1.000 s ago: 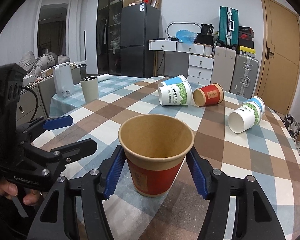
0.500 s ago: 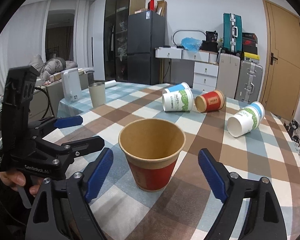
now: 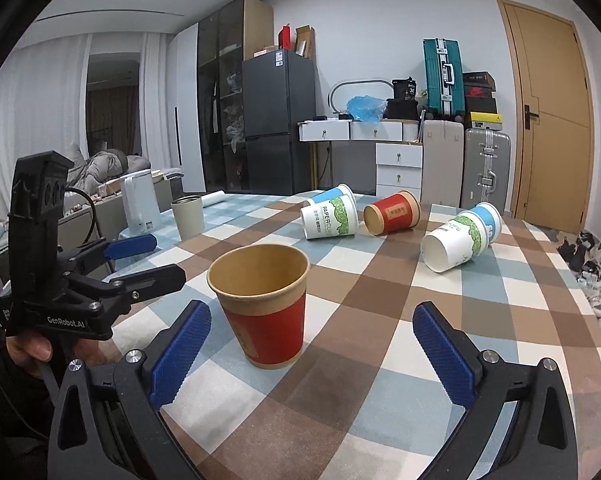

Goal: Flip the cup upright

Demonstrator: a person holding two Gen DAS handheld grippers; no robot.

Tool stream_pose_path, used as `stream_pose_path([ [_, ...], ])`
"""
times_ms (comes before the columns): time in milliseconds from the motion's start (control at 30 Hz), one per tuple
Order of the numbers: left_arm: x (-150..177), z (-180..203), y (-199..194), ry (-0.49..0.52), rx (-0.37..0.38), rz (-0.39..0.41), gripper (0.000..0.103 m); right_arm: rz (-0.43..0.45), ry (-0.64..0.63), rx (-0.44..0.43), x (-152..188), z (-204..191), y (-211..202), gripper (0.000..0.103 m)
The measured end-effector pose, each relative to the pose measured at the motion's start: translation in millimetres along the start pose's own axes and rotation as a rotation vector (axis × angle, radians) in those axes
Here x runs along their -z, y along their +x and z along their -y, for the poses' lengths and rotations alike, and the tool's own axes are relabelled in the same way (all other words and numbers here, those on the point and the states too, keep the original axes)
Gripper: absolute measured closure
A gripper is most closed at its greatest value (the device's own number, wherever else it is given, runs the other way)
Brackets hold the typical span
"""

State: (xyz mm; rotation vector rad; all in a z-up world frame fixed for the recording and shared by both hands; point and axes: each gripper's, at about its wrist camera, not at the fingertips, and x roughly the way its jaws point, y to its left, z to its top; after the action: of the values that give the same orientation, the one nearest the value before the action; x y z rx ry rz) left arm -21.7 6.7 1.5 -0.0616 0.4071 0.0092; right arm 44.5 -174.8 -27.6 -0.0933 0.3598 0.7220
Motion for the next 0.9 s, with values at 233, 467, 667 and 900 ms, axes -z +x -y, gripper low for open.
stream_pose_path([
  [233,-1.0,2.0,5.0,-0.006,0.022,-0.009,0.001,0.020,0.033,-0.022,-0.5,5.2,-4.7,0.000],
  [467,2.5,-2.8,6.6,-0.022,0.014,-0.012,0.001,0.026,0.020,-0.032,1.1,1.0,-8.0,0.000],
  [667,3.9,-4.6,6.5,-0.023,0.004,-0.009,0.001,0.023,0.014,-0.039,2.0,-0.4,-7.2,0.000],
  [900,4.4,-5.9,6.1,-0.025,0.007,-0.011,0.001,0.019,0.013,-0.041,2.6,-0.9,-6.1,0.000],
])
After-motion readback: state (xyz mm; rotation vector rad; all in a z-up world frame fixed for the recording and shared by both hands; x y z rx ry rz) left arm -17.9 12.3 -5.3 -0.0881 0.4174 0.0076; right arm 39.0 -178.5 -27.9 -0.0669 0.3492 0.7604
